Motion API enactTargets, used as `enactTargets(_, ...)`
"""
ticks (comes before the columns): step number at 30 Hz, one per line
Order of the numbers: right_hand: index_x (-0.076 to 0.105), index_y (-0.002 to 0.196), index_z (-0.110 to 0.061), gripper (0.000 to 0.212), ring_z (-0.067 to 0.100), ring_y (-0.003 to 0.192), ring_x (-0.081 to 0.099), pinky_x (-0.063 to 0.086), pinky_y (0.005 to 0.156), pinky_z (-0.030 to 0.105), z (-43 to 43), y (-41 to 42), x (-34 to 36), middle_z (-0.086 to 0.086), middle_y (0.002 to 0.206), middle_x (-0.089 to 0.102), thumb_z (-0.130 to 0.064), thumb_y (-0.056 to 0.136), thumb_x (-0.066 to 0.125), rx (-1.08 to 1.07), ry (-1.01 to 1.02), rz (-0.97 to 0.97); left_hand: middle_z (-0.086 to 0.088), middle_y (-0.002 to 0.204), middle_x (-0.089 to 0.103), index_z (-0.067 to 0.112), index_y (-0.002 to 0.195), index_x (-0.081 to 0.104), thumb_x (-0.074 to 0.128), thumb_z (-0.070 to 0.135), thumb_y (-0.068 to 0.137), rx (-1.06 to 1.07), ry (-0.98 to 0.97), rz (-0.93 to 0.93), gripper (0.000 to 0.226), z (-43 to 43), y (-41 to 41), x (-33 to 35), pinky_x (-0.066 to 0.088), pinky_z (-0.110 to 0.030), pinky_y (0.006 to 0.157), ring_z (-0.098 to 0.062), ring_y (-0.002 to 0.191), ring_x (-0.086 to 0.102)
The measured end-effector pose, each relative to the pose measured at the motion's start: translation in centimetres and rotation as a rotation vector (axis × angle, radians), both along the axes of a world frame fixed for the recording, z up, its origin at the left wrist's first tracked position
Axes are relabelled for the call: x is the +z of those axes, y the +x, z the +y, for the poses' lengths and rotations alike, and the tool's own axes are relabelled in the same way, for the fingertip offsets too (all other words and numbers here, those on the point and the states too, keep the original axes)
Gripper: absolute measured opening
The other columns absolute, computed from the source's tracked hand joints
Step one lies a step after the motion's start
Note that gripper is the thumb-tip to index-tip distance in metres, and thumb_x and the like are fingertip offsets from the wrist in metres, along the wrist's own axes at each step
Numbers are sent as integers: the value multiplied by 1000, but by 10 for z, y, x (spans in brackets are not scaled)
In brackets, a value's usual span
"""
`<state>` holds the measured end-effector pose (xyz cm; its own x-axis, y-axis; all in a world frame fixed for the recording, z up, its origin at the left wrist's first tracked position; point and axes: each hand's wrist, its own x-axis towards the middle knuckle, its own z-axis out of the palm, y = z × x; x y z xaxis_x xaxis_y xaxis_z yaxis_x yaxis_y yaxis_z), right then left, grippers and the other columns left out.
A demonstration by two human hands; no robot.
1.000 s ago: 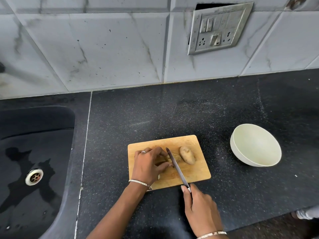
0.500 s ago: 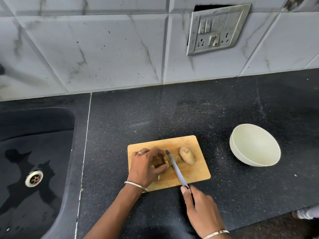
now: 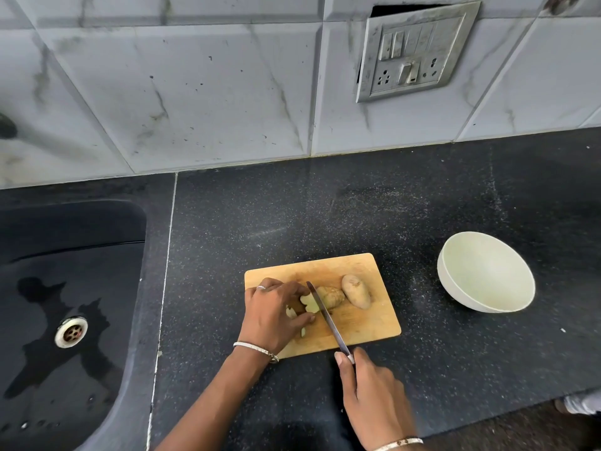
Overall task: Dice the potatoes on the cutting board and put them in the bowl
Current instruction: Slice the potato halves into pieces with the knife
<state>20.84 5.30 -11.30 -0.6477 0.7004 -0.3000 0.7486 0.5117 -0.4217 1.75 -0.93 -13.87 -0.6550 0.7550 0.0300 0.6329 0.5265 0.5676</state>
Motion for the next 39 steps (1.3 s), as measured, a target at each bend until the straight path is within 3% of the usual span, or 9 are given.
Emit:
enactTargets(6,38,97,-28,37,26,90,65,41,63,36,-6,-5,-3,-1,91,64,-58,97,16,29,15,-75,23,77,67,38,90,69,79,47,69,29,22,-46,25,2,0,-3,37,-36,91,-3,98,53)
enactTargets(10,42,106,-27,39,25,92,66,41,62,33,-9,-8,-2,-3,95,66,-55,99,16,36,39,-104,22,75,67,36,82,71,84,41,63,39,77,-112,23,3,-1,-8,51,-41,82,-2,83,61)
enactTargets(17,44,121,-24,40,25,101,65,40,64,32,-7,-22,-3,1,105,66,-49,102,20,33,33,-155,19,69,66,29,76,71,87,34,63,27,115,-114,21,4,-1,-7,53,-35,74,2,73,60)
enactTargets(23,48,118,-22,39,27,101,65,39,64,32,-3,-25,-5,1,104,66,-47,102,23,13,18,-164,18,69,67,28,74,71,86,33,64,31,127,-118,19,3,1,-7,50,-29,72,2,75,57)
enactTargets(34,49,117,-20,39,30,103,62,37,66,34,-2,-31,-4,4,107,64,-46,103,24,47,44,-157,20,70,66,30,73,68,86,34,64,80,124,-127,20,2,4,-9,50,-37,76,1,76,58)
enactTargets(39,48,114,-21,40,28,102,64,43,68,36,-8,-13,1,2,106,65,-48,102,21,57,60,-190,20,73,68,31,73,66,87,33,63,119,144,-164,23,2,7,-9,52,-38,77,-3,79,63)
